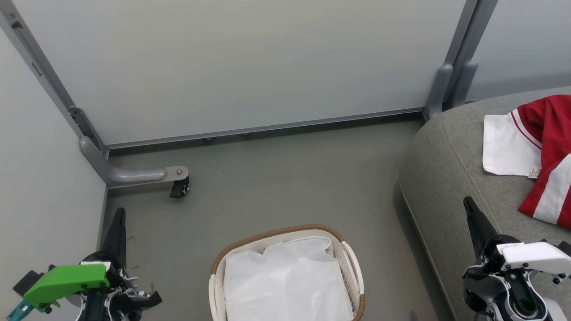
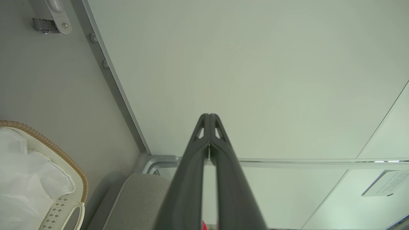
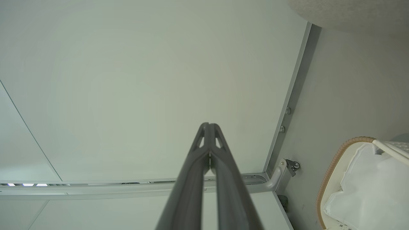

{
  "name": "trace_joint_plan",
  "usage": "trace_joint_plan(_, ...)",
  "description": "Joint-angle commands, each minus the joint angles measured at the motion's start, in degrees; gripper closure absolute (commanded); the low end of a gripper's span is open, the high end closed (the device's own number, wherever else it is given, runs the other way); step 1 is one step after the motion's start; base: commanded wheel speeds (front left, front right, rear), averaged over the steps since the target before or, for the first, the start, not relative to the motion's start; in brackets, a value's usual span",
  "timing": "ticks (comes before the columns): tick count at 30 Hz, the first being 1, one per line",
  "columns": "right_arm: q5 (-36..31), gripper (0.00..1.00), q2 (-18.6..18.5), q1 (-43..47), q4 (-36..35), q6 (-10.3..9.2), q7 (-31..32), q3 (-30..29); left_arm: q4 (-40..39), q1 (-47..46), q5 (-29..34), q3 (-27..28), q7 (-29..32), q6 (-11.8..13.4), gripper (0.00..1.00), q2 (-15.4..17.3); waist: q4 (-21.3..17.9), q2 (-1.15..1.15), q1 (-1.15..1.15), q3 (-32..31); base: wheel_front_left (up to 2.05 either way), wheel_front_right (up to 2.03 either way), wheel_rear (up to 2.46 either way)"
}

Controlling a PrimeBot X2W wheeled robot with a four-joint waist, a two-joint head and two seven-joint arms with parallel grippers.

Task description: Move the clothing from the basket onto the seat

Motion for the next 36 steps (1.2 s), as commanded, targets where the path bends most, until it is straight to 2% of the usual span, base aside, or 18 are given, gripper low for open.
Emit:
trace_joint_plan(1, 0.17, 1.0, -0.34, 0.6, -0.14, -0.04, 0.09, -0.12, -0.04, -0.61, -0.25, 0.14, 0.21, -0.16, 1.0, 0.03, 0.0, 0.0, 0.0, 0.0, 0.0, 0.0, 0.0)
trace_joint_plan(36, 0.18, 1.0, -0.34, 0.61, -0.14, -0.04, 0.08, -0.12, -0.06, -0.61, -0.26, 0.12, 0.19, -0.16, 1.0, 0.04, 0.0, 0.0, 0.0, 0.0, 0.0, 0.0, 0.0)
